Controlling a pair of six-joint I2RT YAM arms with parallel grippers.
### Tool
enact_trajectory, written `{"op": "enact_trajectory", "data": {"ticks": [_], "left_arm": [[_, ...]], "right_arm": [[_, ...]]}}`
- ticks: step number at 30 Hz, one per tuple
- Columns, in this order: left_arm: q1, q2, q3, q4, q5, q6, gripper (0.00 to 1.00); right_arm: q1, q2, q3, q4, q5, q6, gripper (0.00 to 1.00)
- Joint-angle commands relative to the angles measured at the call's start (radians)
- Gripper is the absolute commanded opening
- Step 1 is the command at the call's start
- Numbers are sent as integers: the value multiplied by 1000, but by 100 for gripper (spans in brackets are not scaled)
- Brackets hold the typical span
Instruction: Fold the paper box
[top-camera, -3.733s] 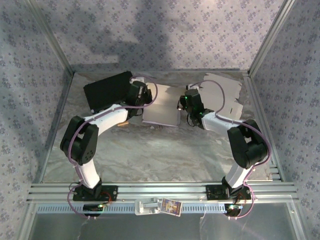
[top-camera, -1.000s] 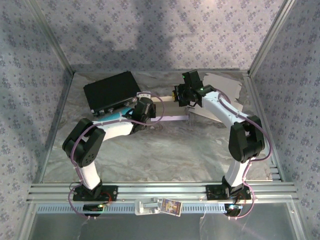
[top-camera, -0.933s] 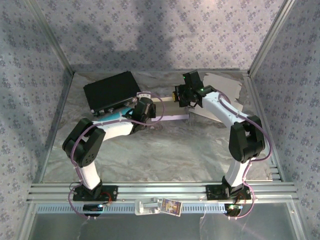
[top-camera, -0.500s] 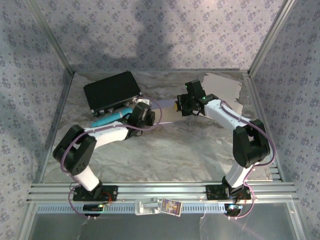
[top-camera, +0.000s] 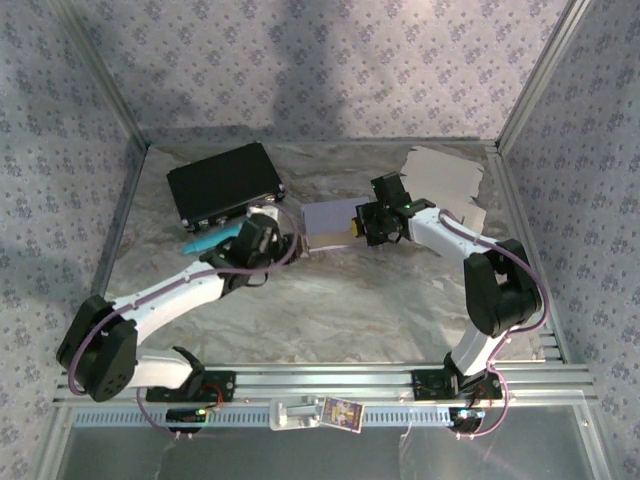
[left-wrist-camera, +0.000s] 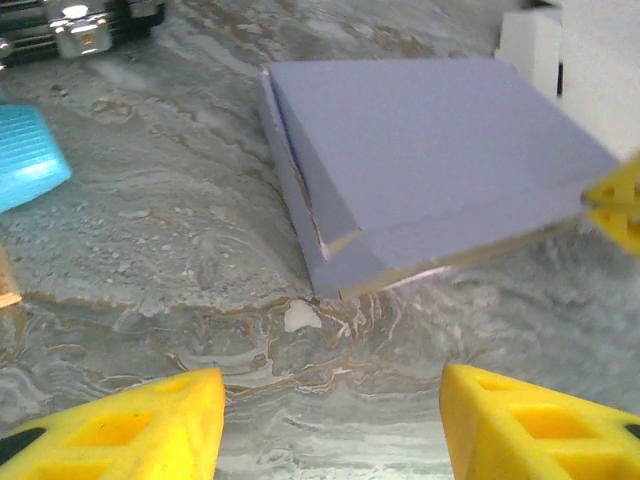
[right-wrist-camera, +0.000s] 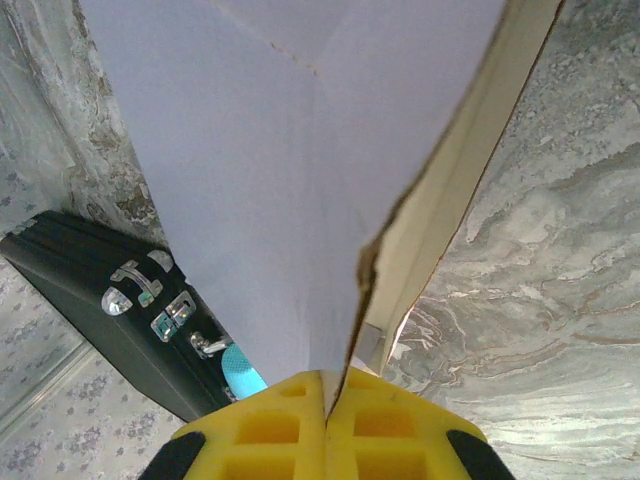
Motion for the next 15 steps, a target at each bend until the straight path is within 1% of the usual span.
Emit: {"op": "enact_trajectory", "data": {"ticks": [1,3,5,6,10,13,15], "left_arm": [[103,70,127,-135,137,-207,57],[137,148,204,-188,191,-254,55],[161,226,267,-176,261,-288,53],[168,258,290,-169,273,-298,53],[174,423,429,-169,356,-279,53],[173,512,497,-219,381,-293,52],[173,537,513,-245,386,-301,51]], "right_arm": [[6,-11,-13,-33,1,-28,0],[7,-9,-13,-35,0,-33,0],[5,-4,-11,-34,-3,-37,0],[5,-4,-11,-35,-4,-38,0],[2,-2,-8,-39,-7,-39,0],[-2,-2,-6,-40,-10,-41,0],[-4,1,-3,-42,-13,-43,0]]}}
